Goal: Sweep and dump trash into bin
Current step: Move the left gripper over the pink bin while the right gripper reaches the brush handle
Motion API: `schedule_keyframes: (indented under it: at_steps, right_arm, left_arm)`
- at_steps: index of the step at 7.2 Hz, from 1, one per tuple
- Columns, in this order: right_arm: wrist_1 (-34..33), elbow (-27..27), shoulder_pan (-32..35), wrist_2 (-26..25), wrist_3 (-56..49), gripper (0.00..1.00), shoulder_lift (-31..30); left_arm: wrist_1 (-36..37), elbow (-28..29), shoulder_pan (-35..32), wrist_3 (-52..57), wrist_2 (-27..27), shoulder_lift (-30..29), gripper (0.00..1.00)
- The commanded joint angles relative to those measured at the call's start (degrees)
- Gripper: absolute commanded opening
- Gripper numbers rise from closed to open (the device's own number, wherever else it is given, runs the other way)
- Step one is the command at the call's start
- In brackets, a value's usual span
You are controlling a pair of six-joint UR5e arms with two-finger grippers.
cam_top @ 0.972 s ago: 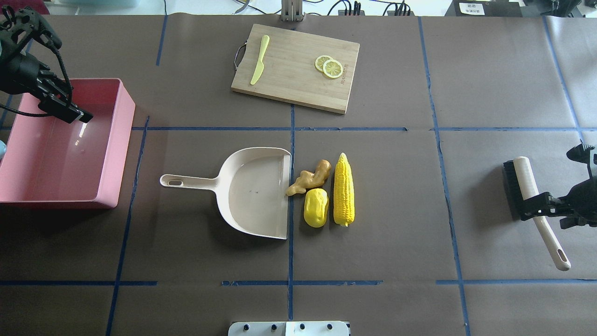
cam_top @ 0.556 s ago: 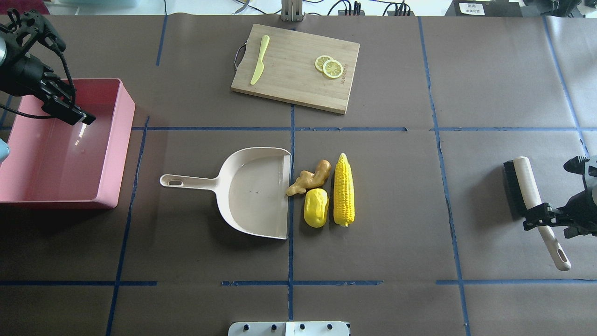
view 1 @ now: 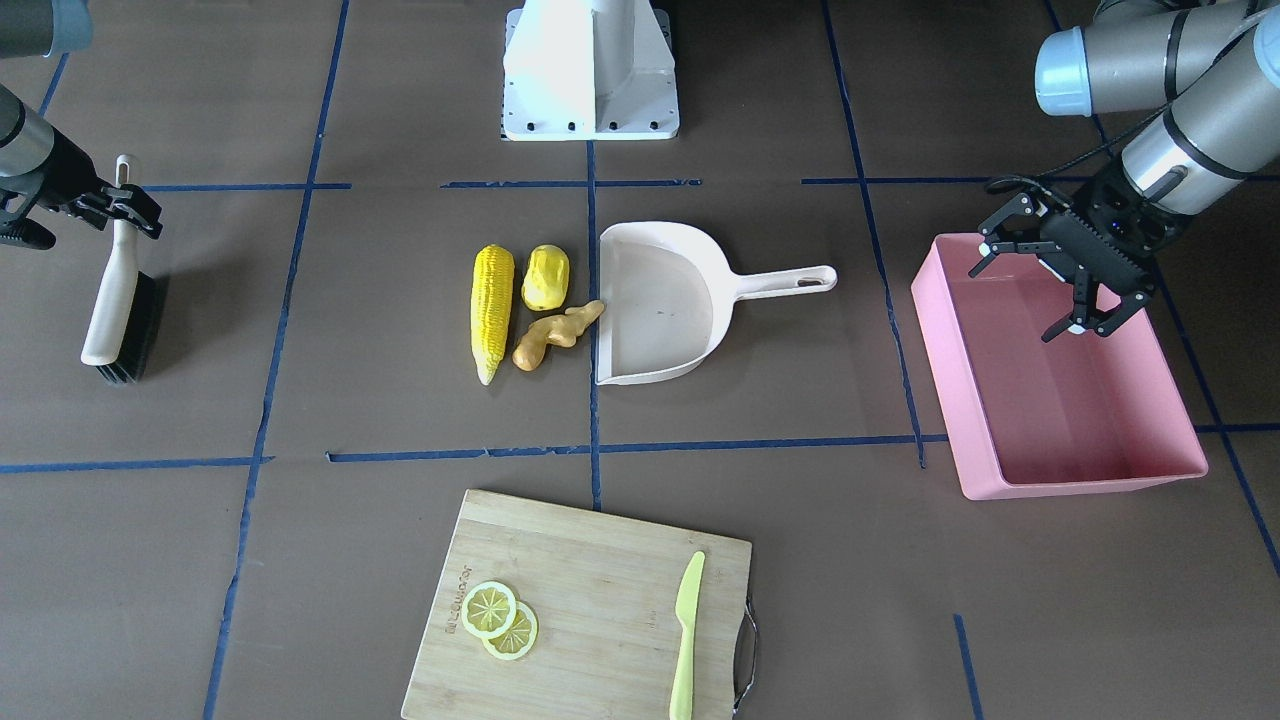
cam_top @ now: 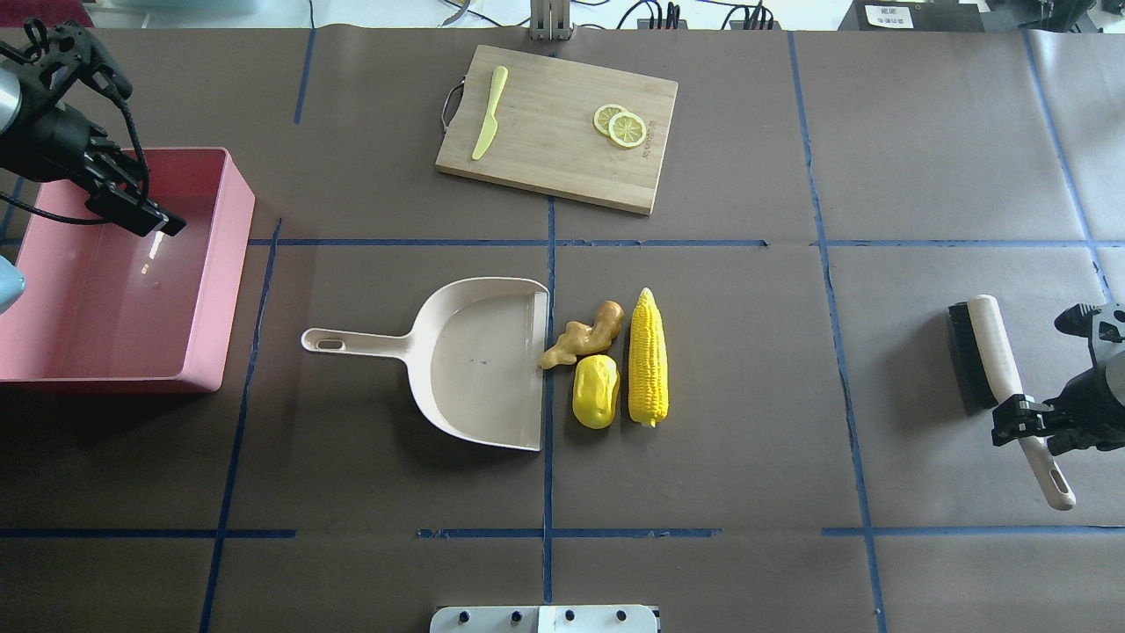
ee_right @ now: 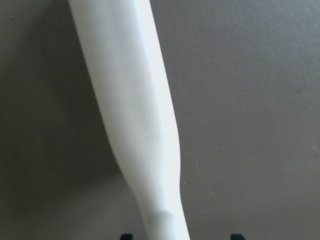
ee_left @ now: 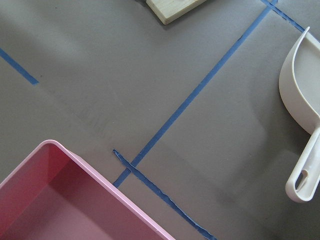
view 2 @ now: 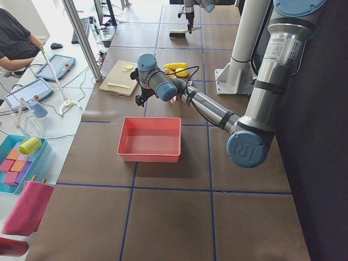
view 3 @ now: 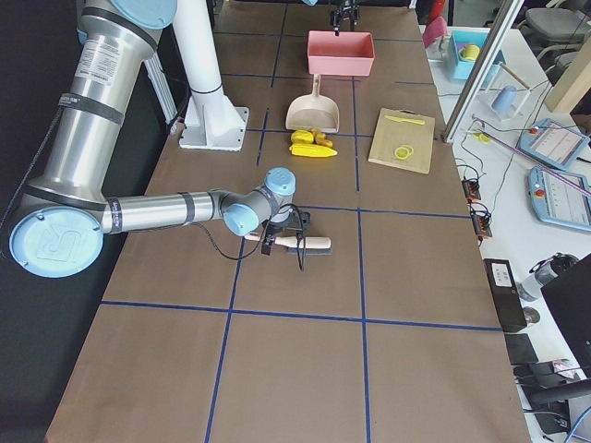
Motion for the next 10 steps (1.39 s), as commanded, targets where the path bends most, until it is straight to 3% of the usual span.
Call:
schedule_keyframes:
  at_steps: [1, 2, 10]
  right_arm:
    - [0.03, 0.05, -1.01, 0.06, -0.25, 0.59, 0.30]
    - [0.11, 0.05, -1.01, 0.06, -0.43, 0.54, 0.21]
    - [0.20, 0.40, 0.30, 1.12, -3.07, 0.54, -0.31]
  left_arm:
    - [-0.03, 0.02, 0.01, 0.07, 0.00, 0.01, 1.00]
    - [-0.12, 0.02, 0.01, 0.07, 0.00, 0.01, 1.00]
    - [-0.12, -0.07, 0.01, 0.15, 0.00, -0.08, 1.00]
